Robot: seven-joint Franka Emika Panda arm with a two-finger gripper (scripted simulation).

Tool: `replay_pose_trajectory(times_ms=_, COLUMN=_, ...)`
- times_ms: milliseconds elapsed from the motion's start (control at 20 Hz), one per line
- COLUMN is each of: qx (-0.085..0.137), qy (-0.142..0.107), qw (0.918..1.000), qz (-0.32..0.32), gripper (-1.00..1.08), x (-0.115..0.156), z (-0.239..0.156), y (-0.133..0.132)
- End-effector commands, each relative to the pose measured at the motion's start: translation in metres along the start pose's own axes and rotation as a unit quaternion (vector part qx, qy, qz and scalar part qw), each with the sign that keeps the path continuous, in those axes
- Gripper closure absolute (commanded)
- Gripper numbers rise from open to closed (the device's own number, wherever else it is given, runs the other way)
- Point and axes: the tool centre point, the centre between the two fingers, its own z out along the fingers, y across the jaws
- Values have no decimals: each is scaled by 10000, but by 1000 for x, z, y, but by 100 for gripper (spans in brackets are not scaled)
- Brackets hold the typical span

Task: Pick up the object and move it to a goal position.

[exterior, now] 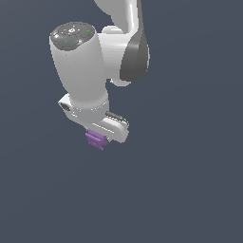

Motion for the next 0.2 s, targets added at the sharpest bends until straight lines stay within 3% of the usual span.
replay_pose_trajectory(times_ms=0, qx=-1, qy=-4, qw=10000, qz=-4, gripper=108, x=3, z=-4, y=1)
replay_pose_trajectory(times_ms=150, qx=-1, qy=-4, qw=10000, qz=-4, gripper=108, x=4, z=-5, y=2)
